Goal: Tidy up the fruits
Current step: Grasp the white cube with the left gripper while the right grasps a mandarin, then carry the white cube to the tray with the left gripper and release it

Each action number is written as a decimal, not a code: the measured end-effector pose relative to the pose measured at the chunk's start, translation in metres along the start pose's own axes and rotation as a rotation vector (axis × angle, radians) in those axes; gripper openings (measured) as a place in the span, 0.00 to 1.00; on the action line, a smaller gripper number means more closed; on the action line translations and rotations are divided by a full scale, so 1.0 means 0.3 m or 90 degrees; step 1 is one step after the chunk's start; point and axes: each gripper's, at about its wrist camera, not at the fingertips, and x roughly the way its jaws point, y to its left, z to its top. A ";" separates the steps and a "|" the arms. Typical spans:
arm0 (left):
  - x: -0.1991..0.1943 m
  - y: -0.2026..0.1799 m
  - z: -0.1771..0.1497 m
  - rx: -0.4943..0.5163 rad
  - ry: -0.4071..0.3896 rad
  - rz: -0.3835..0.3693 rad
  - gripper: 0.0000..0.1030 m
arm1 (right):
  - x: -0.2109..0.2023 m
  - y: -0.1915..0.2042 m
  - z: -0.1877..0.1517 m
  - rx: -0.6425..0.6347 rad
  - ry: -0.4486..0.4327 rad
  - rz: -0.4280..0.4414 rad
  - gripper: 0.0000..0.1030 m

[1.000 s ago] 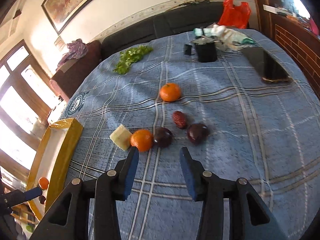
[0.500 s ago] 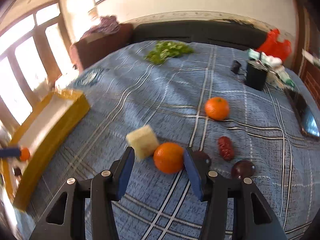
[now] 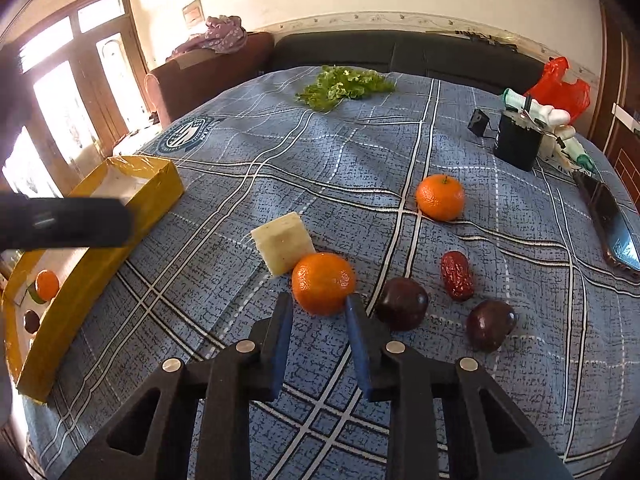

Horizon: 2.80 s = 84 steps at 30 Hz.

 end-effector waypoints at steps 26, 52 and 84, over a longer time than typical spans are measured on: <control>0.125 -0.026 -0.004 0.026 0.042 -0.037 0.39 | -0.060 0.001 0.020 0.003 0.005 0.106 0.18; -0.492 0.416 -0.296 -0.202 -0.171 -0.055 0.40 | -0.091 0.164 0.048 0.030 -0.015 0.004 0.14; -0.499 0.771 -0.312 -0.294 -0.172 0.020 0.45 | 0.032 0.149 0.048 0.079 0.035 -0.066 0.37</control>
